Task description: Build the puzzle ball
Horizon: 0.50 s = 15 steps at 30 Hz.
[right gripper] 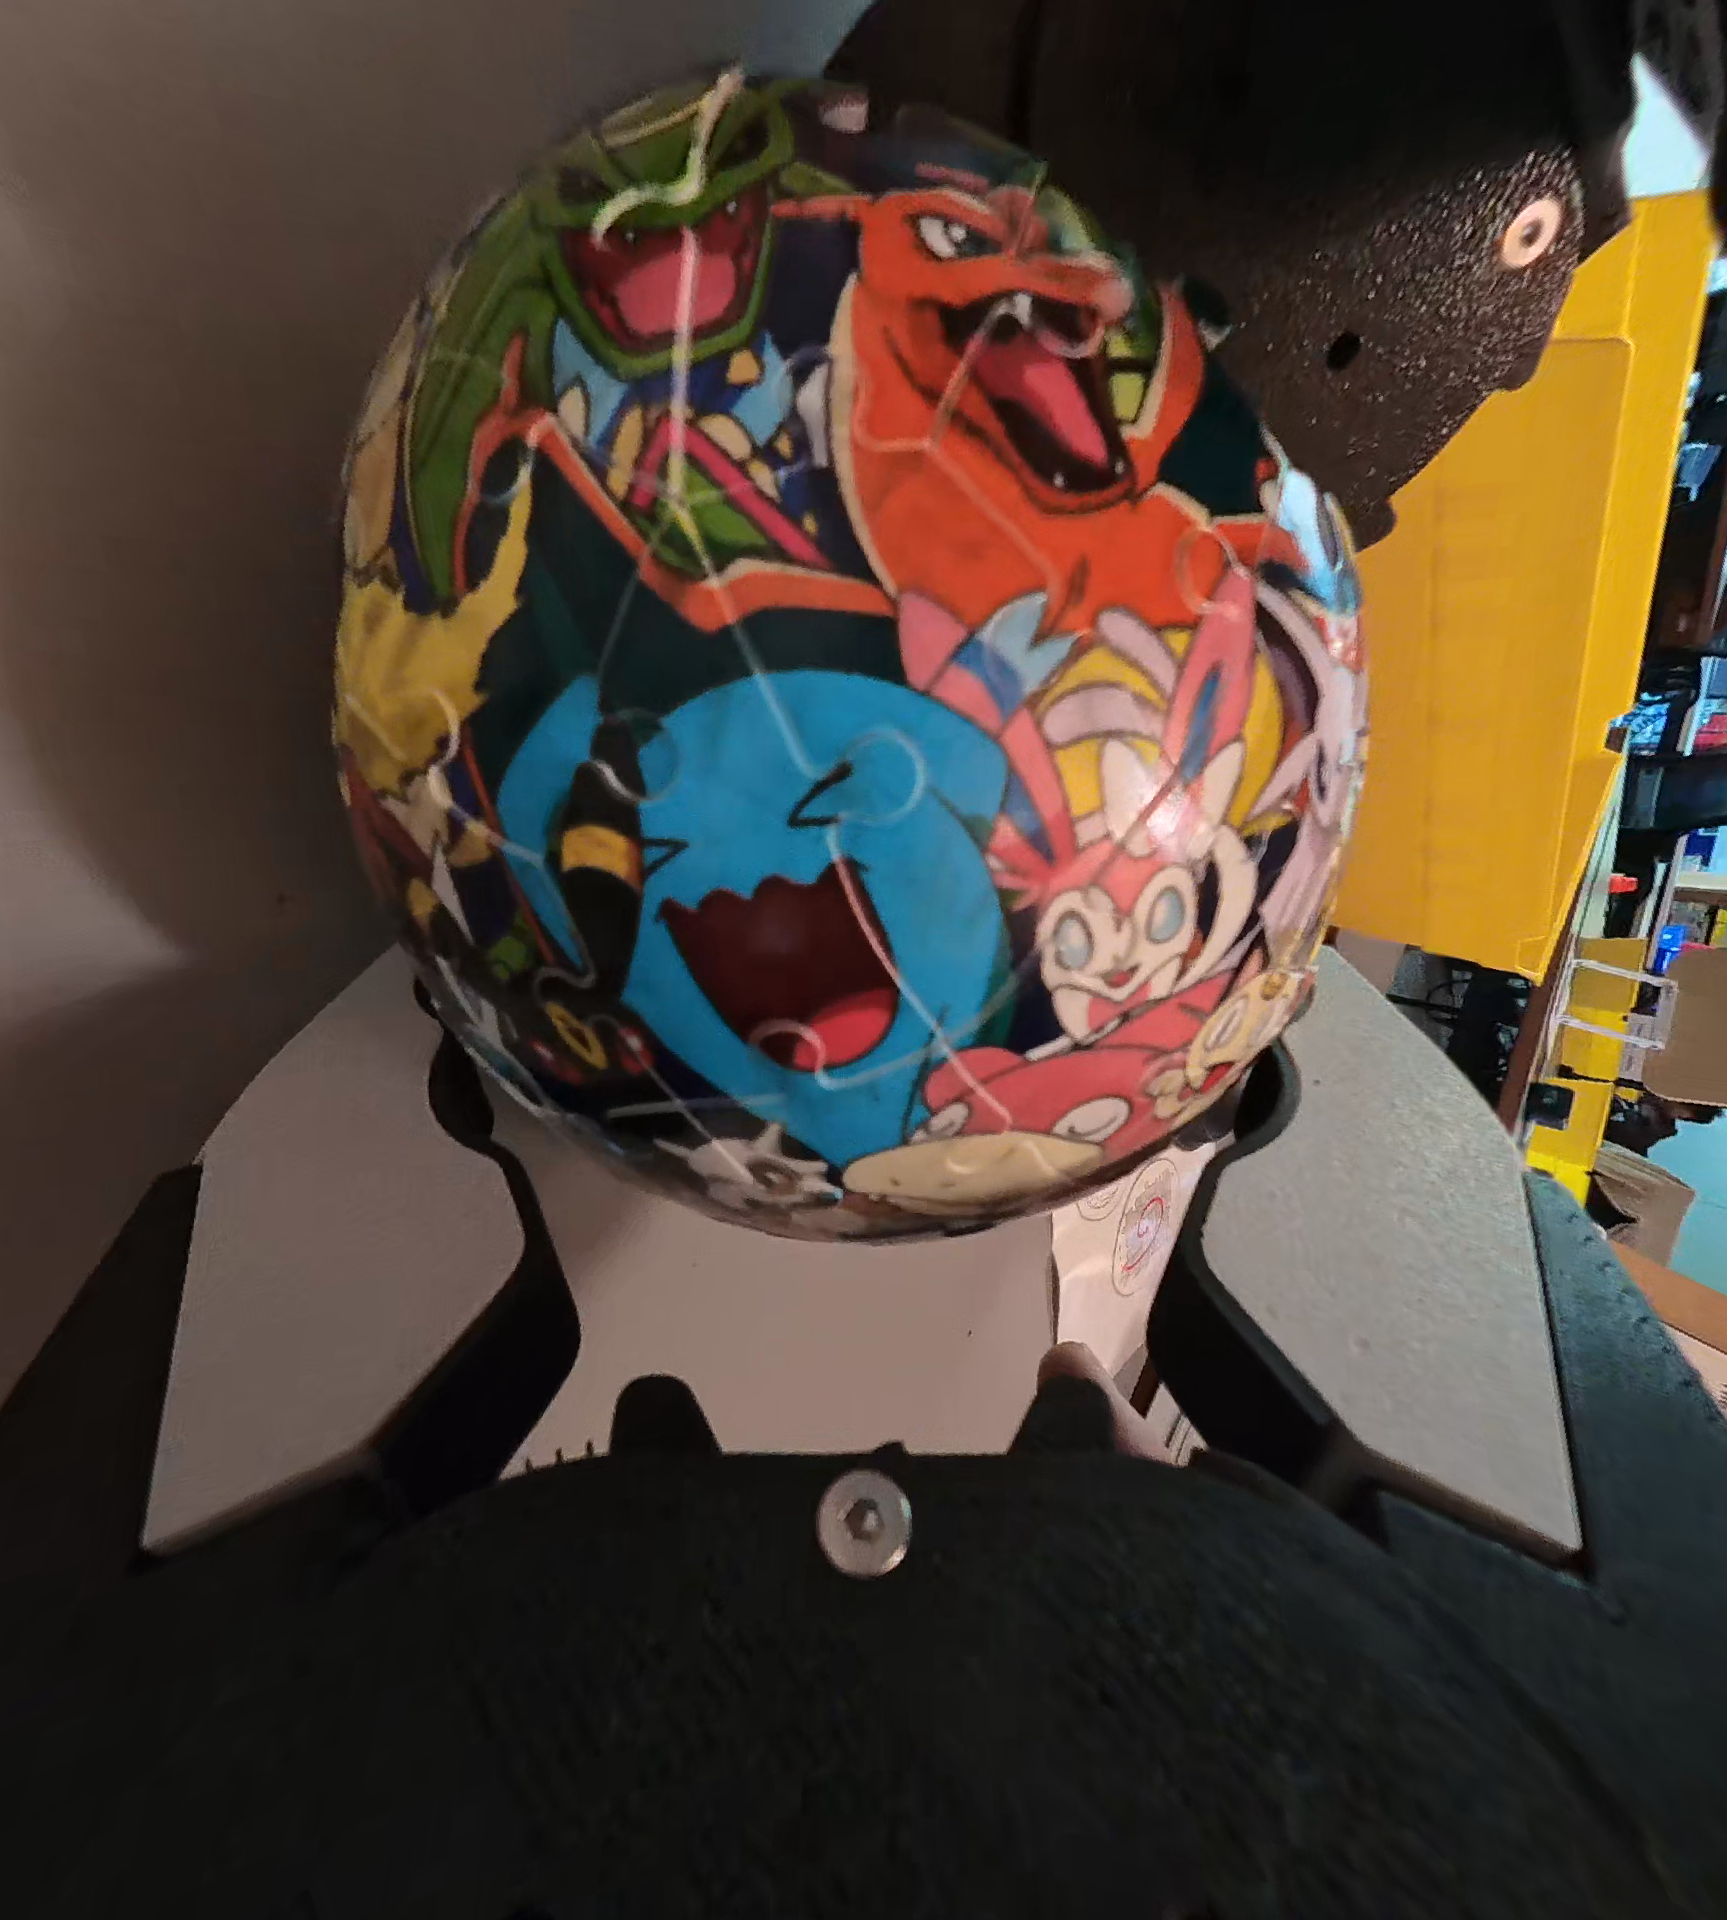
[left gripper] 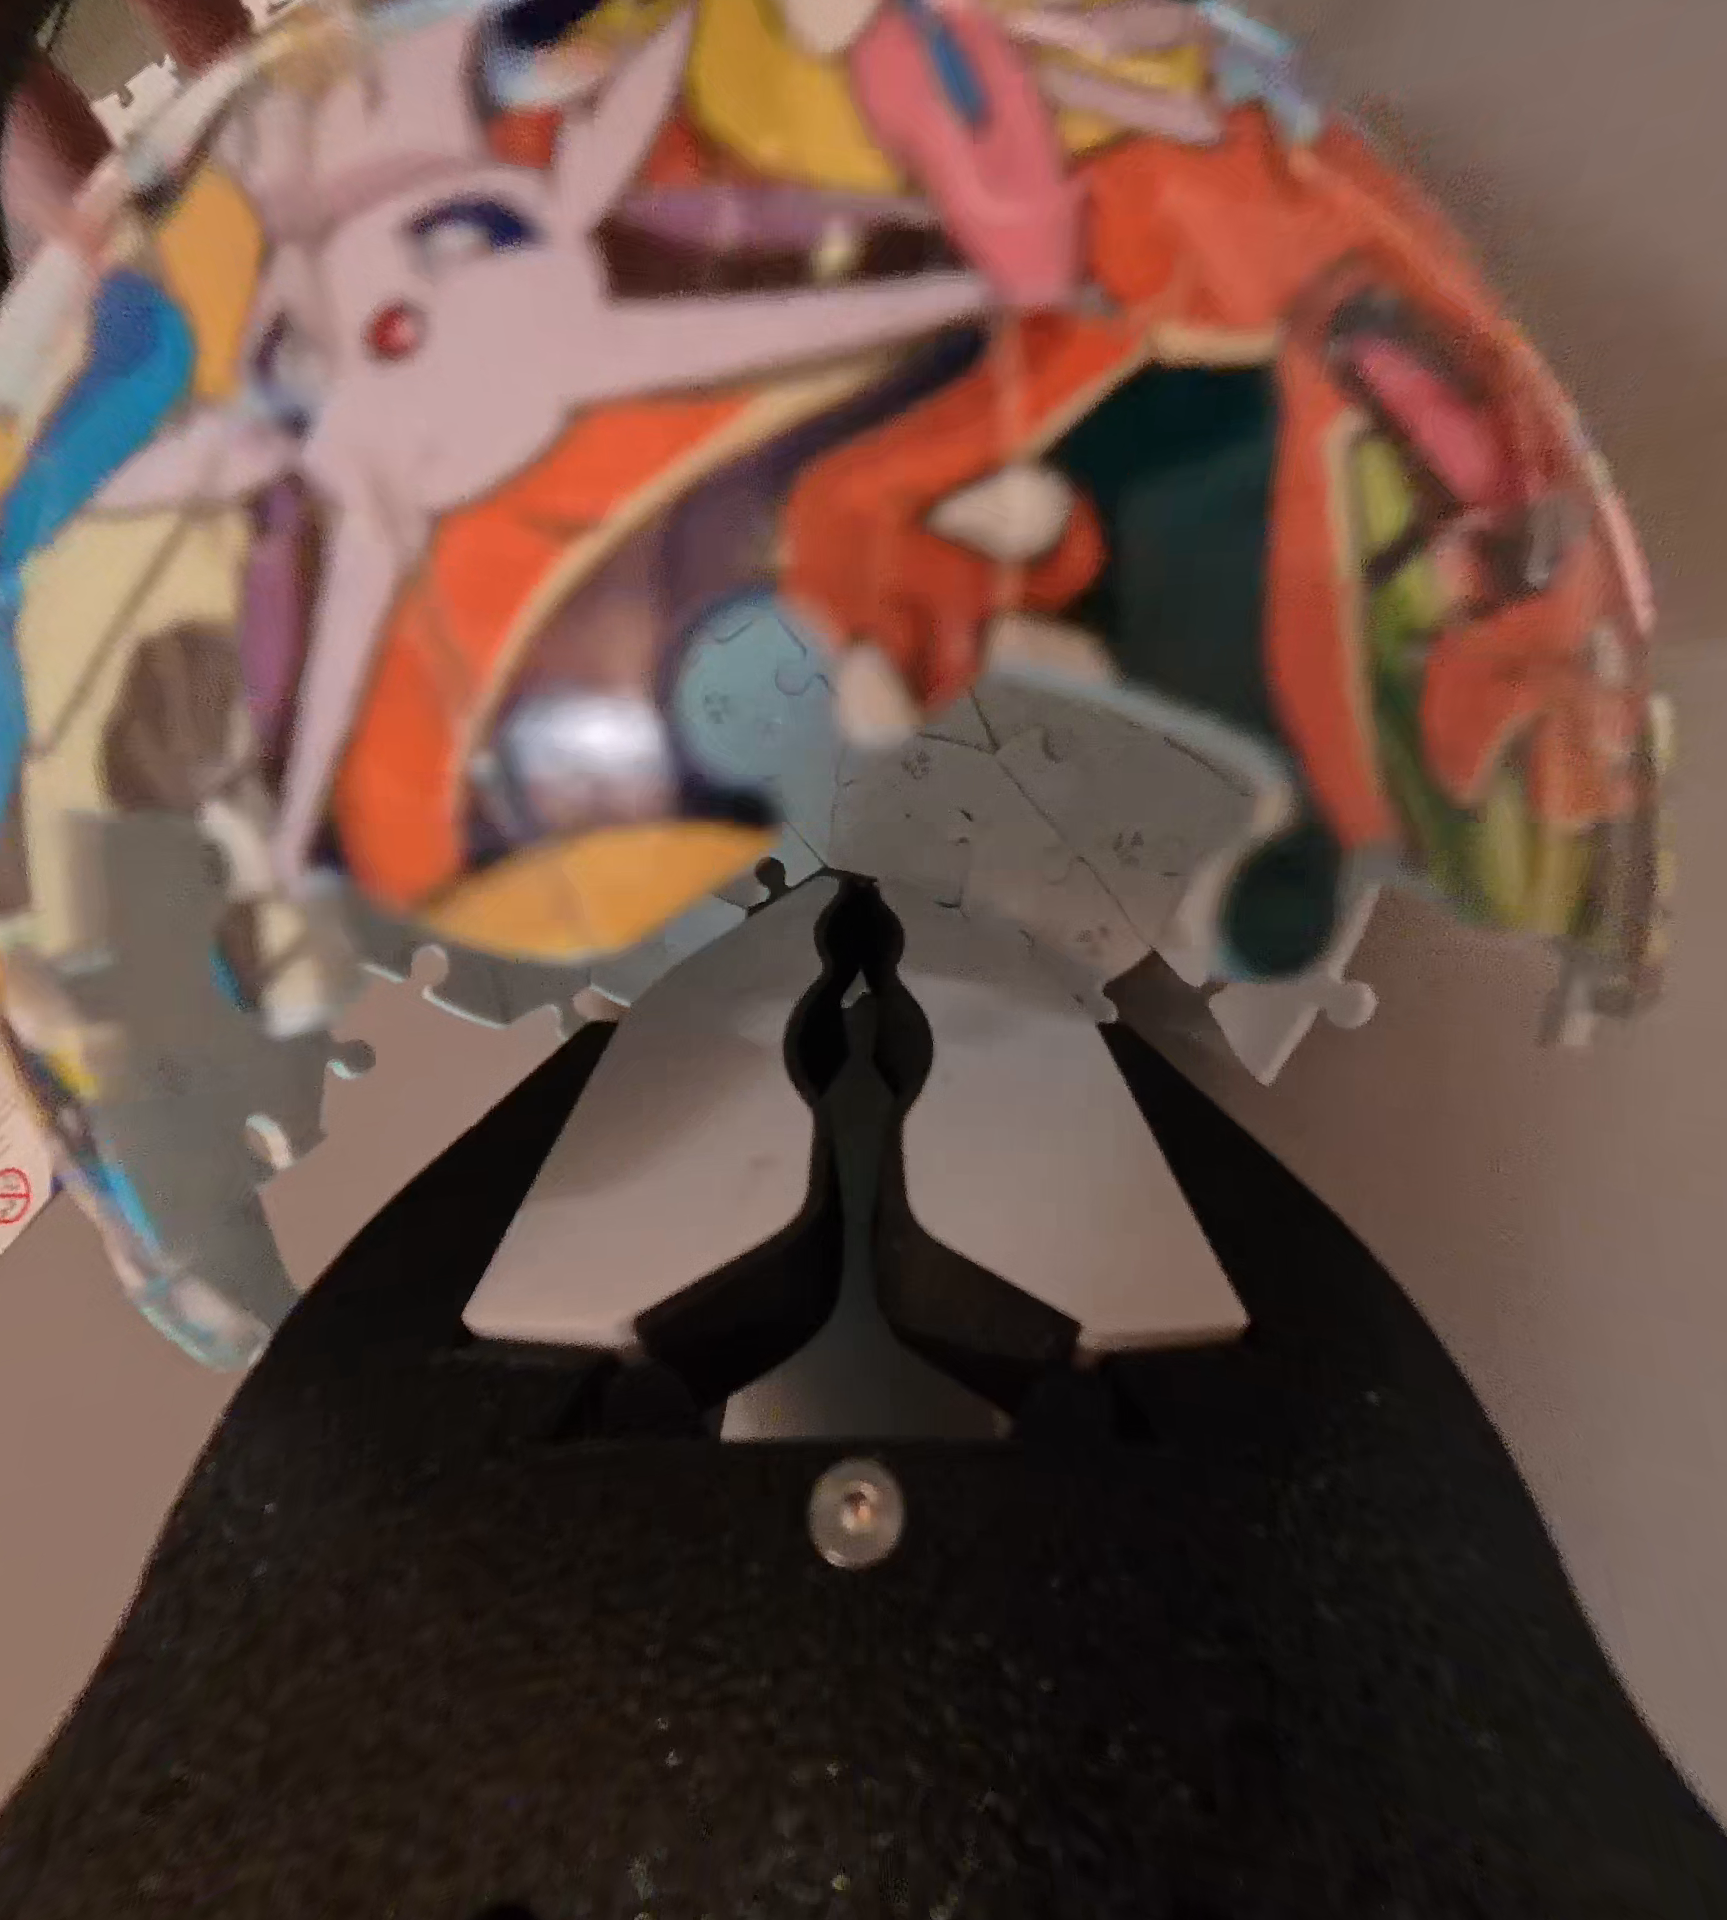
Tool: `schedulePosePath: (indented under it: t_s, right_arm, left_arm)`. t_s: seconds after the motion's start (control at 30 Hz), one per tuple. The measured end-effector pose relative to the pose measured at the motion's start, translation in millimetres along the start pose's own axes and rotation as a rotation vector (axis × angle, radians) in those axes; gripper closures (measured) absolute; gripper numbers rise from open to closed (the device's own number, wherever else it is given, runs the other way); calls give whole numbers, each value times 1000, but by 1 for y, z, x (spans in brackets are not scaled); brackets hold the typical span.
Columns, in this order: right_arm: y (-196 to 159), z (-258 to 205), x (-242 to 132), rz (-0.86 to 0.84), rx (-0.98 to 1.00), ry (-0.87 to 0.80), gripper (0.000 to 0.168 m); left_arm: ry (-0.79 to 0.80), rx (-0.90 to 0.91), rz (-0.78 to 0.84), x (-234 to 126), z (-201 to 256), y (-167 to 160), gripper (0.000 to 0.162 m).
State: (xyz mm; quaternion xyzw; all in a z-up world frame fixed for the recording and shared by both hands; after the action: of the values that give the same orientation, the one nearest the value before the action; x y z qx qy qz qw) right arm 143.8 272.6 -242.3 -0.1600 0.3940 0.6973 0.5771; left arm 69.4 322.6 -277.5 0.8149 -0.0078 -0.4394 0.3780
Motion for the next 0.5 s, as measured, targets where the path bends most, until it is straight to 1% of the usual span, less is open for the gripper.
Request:
schedulePosePath:
  t_s: [0.1,0.33,0.4,0.5]
  right_arm:
    - [3,2,1,-2,-35,29,28]
    - [3,13,7,-45,-74,119,28]
    - [3,14,10,-60,-65,118,29]
    - [6,15,9,-90,-98,99,34]
  left_arm:
    - [20,41,4,0,2,1,162]
    - [44,37,80,-6,3,-1,162]
    - [75,40,134,-13,3,0,162]
    - [122,-6,230,-28,5,1,162]
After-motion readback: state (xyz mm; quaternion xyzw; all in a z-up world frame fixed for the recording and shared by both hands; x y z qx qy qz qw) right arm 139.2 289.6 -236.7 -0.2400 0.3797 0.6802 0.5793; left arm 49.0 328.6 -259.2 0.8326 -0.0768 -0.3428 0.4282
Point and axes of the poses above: each gripper's, where its closed fingertips meet, x out along the fingers, y out of its top, z = x × y across the jaws, the point moved 7 cm from there along -x, back along the fingers, and after that the axes turned 11 degrees about x, right-handed, at the moved point
